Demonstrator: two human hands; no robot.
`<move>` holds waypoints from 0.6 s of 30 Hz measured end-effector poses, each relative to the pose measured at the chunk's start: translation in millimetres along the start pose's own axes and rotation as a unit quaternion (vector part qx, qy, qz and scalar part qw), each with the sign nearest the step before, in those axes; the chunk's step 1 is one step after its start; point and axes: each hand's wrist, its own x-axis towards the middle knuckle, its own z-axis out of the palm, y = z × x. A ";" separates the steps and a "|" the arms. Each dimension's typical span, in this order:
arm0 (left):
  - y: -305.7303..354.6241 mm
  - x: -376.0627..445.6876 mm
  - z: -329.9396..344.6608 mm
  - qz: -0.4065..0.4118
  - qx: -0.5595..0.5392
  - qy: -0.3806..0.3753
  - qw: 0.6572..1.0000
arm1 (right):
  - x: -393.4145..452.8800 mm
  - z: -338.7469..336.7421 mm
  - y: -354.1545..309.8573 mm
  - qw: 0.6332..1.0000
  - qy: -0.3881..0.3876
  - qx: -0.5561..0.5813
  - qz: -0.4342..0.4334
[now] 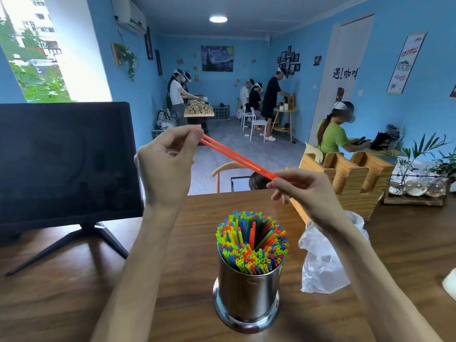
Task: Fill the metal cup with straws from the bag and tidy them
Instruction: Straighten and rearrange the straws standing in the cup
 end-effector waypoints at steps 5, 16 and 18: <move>-27.2 -24.5 -4.2 -0.127 0.013 -0.107 0.986 | 3.6 -7.1 -7.5 0.968 0.139 0.205 0.041; -76.2 -48.5 1.8 -0.205 0.187 -0.394 0.876 | 12.3 -5.9 -7.5 0.983 0.175 0.042 -0.023; -81.5 -50.8 1.5 -0.219 0.158 -0.433 0.860 | 9.6 -1.2 -1.5 0.991 0.137 -0.004 -0.004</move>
